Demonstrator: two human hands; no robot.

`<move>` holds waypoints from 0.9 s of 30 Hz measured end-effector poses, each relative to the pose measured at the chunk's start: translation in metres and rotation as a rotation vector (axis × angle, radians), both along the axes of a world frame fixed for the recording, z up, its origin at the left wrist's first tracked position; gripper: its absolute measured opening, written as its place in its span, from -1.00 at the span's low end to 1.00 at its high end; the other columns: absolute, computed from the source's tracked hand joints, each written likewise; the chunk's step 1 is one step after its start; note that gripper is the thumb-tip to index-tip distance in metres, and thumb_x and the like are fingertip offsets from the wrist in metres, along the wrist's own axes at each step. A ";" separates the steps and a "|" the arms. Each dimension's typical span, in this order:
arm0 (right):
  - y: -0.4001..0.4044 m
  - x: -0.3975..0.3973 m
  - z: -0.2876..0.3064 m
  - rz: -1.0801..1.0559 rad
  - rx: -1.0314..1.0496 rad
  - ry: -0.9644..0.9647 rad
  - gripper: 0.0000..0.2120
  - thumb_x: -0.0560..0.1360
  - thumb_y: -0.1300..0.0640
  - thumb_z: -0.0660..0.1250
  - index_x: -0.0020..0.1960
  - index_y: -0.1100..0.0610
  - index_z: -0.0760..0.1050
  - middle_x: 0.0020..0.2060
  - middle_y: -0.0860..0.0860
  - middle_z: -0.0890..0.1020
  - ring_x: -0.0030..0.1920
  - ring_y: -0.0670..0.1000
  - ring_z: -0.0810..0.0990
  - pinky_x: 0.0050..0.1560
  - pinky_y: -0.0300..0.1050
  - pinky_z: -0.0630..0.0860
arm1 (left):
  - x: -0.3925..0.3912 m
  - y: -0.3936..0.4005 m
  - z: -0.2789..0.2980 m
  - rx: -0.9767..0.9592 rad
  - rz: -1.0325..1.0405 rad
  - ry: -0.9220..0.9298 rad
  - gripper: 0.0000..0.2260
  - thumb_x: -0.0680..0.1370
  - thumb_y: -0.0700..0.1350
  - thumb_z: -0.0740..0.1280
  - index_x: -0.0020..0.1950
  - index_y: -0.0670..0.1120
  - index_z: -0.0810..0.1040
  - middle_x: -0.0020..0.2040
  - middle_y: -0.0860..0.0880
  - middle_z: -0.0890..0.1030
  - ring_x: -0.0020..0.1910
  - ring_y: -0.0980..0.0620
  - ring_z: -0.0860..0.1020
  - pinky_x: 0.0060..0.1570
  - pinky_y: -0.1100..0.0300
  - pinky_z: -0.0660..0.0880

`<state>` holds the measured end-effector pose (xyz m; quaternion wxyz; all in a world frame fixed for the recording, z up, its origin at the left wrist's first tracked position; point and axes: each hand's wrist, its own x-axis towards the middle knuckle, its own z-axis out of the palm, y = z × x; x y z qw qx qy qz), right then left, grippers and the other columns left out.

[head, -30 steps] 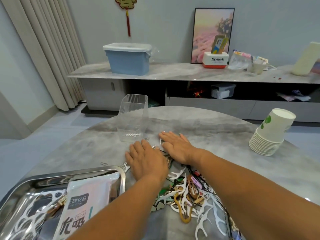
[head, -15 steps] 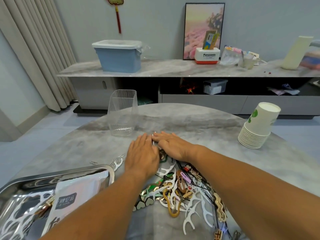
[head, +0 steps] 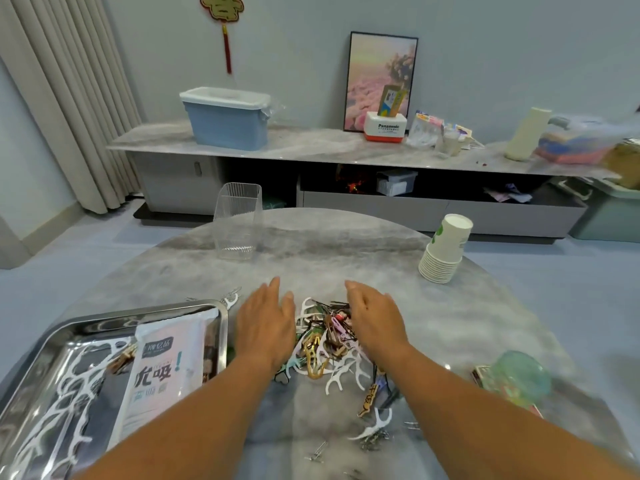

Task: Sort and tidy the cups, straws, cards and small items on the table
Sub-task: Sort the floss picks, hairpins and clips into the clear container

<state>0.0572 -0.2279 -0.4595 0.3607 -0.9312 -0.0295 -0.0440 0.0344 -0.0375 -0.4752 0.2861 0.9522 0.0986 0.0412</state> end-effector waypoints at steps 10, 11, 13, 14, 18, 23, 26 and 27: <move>-0.024 -0.007 -0.034 0.132 -0.243 0.139 -0.51 0.71 -0.13 -0.15 0.62 -0.15 0.13 0.62 -0.19 0.12 0.62 -0.11 -0.03 0.60 0.08 -0.22 | 0.005 -0.020 -0.018 0.019 -0.362 0.056 -0.51 0.70 0.22 -0.13 0.64 0.19 0.05 0.64 0.20 0.06 0.61 0.22 -0.03 0.56 0.14 -0.16; -0.022 -0.007 -0.033 0.157 -0.246 0.151 -0.51 0.72 -0.12 -0.14 0.63 -0.14 0.12 0.62 -0.20 0.11 0.62 -0.12 -0.04 0.60 0.07 -0.23 | 0.008 -0.019 -0.018 0.037 -0.389 0.062 -0.51 0.70 0.20 -0.12 0.64 0.19 0.05 0.64 0.20 0.06 0.60 0.22 -0.03 0.56 0.16 -0.16; -0.019 -0.010 -0.030 0.203 -0.248 0.182 -0.52 0.72 -0.09 -0.13 0.64 -0.13 0.10 0.62 -0.19 0.09 0.62 -0.12 -0.06 0.60 0.04 -0.25 | 0.008 -0.020 -0.020 0.055 -0.449 0.080 -0.52 0.71 0.18 -0.12 0.64 0.19 0.06 0.64 0.20 0.05 0.60 0.23 -0.05 0.56 0.17 -0.17; -0.016 -0.012 -0.030 0.223 -0.243 0.186 -0.52 0.72 -0.07 -0.12 0.64 -0.12 0.10 0.62 -0.19 0.08 0.62 -0.13 -0.06 0.60 0.03 -0.26 | 0.006 -0.020 -0.021 0.054 -0.468 0.082 -0.53 0.71 0.17 -0.12 0.64 0.19 0.08 0.64 0.21 0.05 0.60 0.24 -0.05 0.56 0.18 -0.17; -0.004 -0.029 -0.027 0.249 -0.181 0.197 -0.53 0.72 -0.04 -0.08 0.62 -0.11 0.14 0.62 -0.18 0.12 0.61 -0.15 -0.04 0.60 -0.04 -0.24 | -0.015 -0.023 -0.022 0.022 -0.497 0.067 -0.54 0.71 0.15 -0.12 0.63 0.18 0.10 0.63 0.21 0.07 0.59 0.28 -0.03 0.51 0.28 -0.19; 0.003 -0.062 -0.024 0.265 -0.105 0.232 -0.53 0.72 -0.02 -0.07 0.63 -0.08 0.14 0.62 -0.15 0.13 0.61 -0.17 -0.02 0.60 -0.11 -0.21 | -0.053 -0.026 -0.023 -0.055 -0.467 0.027 -0.54 0.71 0.12 -0.07 0.63 0.14 0.13 0.62 0.18 0.18 0.58 0.26 0.06 0.45 0.37 -0.17; 0.005 -0.091 -0.024 0.274 -0.096 0.256 -0.53 0.73 -0.01 -0.09 0.63 -0.06 0.13 0.62 -0.13 0.13 0.61 -0.17 -0.02 0.59 -0.15 -0.21 | -0.081 -0.028 -0.022 -0.113 -0.420 -0.032 -0.58 0.70 0.08 0.00 0.57 0.16 0.27 0.54 0.17 0.34 0.51 0.23 0.24 0.46 0.33 0.02; 0.005 -0.100 -0.023 0.286 -0.102 0.260 -0.53 0.73 -0.02 -0.09 0.63 -0.05 0.14 0.62 -0.12 0.14 0.61 -0.16 -0.02 0.59 -0.16 -0.20 | -0.089 -0.028 -0.022 -0.143 -0.394 -0.054 -0.60 0.68 0.07 0.03 0.52 0.17 0.33 0.48 0.18 0.42 0.45 0.22 0.33 0.44 0.29 0.15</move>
